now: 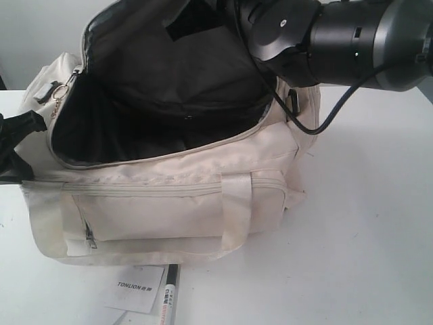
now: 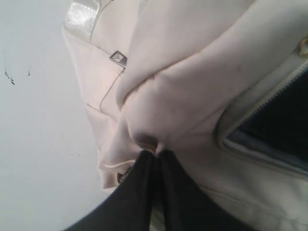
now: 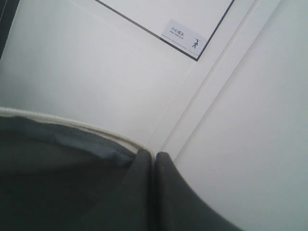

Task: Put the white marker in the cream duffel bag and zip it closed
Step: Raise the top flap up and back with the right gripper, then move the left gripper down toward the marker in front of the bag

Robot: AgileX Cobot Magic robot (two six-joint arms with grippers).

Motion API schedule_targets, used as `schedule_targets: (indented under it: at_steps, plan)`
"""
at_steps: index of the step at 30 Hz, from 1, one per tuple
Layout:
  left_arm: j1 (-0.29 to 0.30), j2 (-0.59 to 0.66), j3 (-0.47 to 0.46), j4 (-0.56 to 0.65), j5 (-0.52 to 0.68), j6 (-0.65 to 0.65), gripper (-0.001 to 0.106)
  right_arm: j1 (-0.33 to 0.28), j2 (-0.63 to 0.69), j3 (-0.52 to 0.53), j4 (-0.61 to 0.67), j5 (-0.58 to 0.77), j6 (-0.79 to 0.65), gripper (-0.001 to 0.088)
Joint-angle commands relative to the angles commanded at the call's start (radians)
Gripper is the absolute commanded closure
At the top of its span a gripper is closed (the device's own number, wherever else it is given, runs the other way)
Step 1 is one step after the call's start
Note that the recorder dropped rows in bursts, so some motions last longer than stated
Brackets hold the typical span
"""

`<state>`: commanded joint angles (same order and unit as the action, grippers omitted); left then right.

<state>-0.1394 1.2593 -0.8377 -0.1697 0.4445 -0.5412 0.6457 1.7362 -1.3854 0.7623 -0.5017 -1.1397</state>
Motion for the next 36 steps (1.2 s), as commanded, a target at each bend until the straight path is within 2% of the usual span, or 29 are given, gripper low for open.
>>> schedule_targets:
  at_steps: [4, 6, 15, 22, 24, 26, 35, 36]
  plan:
    - [0.000, -0.010, 0.000, 0.000, -0.005, 0.018, 0.046, 0.000, 0.000, 0.000, 0.000, 0.000, 0.000, 0.0868]
    - [0.000, -0.016, 0.000, 0.011, -0.012, 0.046, 0.039, 0.000, 0.000, 0.000, 0.000, 0.000, 0.000, 0.0868]
    - [0.000, -0.080, -0.002, 0.113, -0.020, 0.052, 0.038, 0.000, 0.000, 0.000, 0.000, 0.006, 0.000, 0.0868]
    - [0.000, -0.180, -0.002, 0.300, -0.023, 0.084, 0.038, 0.000, 0.000, 0.000, 0.000, 0.006, 0.000, 0.0868]
    - [0.000, -0.214, -0.002, 0.315, -0.006, 0.140, 0.041, 0.000, 0.000, 0.000, 0.000, 0.006, 0.000, 0.0868]
    - [0.000, -0.252, -0.002, 0.315, 0.013, 0.203, 0.047, 0.000, 0.000, 0.000, 0.000, 0.006, 0.000, 0.0868]
    - [-0.002, -0.375, 0.037, 0.304, 0.034, 0.278, 0.104, 0.000, 0.000, 0.000, 0.000, 0.006, 0.000, 0.0868]
    - [-0.002, -0.385, 0.047, 0.297, 0.029, 0.293, 0.105, 0.000, 0.000, 0.000, 0.000, 0.006, 0.000, 0.0868]
